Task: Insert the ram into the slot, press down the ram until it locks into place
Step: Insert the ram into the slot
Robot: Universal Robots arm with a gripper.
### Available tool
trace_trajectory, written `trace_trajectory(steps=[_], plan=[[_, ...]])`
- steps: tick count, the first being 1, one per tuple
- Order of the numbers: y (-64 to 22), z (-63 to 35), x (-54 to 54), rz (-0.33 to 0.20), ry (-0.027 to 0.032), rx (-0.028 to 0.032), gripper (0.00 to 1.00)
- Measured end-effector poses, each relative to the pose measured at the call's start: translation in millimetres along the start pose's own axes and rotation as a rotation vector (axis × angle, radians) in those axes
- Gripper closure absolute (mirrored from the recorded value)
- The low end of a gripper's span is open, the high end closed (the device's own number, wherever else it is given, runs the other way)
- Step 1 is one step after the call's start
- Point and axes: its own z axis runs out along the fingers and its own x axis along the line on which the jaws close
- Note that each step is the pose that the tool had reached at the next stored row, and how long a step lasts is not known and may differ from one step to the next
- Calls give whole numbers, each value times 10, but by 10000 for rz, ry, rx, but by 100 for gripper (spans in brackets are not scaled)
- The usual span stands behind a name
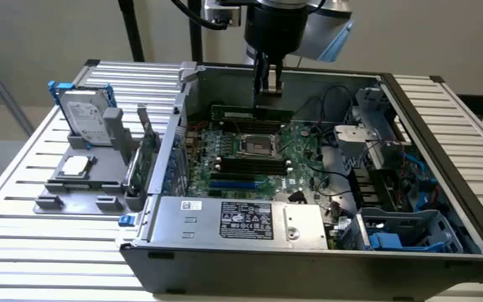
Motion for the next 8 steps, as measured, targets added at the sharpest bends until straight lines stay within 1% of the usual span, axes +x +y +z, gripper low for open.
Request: trace_trajectory(steps=[8], plan=[[0,0,0,0,0,0,87]])
